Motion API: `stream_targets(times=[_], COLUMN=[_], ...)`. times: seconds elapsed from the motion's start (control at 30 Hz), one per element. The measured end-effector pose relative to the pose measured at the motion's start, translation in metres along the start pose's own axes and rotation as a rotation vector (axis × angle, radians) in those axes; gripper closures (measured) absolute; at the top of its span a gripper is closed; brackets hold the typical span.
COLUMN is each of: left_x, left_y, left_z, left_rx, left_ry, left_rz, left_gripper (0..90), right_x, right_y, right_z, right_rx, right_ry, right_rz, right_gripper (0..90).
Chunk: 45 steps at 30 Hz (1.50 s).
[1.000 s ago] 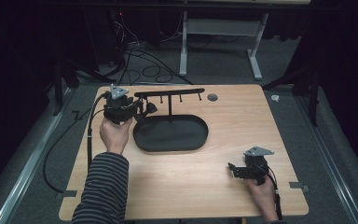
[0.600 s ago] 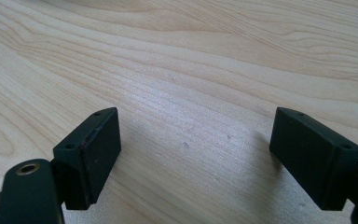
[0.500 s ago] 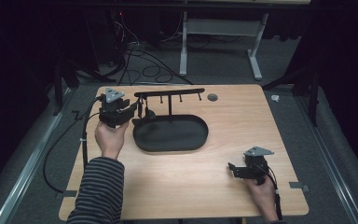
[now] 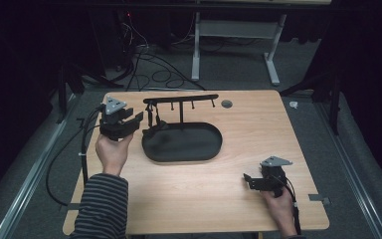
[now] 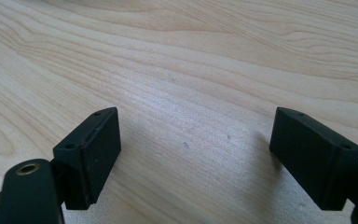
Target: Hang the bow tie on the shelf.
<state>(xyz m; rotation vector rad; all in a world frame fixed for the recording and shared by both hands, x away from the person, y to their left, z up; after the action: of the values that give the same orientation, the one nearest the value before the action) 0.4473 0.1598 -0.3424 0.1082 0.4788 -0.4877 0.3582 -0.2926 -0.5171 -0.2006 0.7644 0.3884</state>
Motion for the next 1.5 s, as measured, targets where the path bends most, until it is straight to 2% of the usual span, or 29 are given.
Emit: stream_targets(times=[0.5,1.5], left_x=[-0.015,-0.036], left_y=[0.004,0.0], left_z=[-0.01,-0.027], left_rx=[-0.011,-0.033], left_ry=[-0.007,-0.003], left_rz=[0.008,-0.033], left_gripper=[54.0,52.7], right_x=[0.0,0.0], right_y=[0.0,0.0], right_z=[0.0,0.0], right_rx=[-0.001,-0.001], right_ry=[0.0,0.001], right_rz=[0.0,0.0], right_gripper=[17.6,17.6])
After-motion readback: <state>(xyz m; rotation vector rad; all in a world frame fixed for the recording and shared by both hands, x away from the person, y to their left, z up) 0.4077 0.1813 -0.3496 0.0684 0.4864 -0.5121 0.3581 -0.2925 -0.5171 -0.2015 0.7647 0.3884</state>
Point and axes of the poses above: each handheld gripper's, and its own axes: x roughly forward along the jaws, z roughly out of its top, y roughly to its left, the point moved 2 cm from there along x, roughly forward along the jaws, and after that the axes turned 2 degrees about -z, right-handed, at the moved point
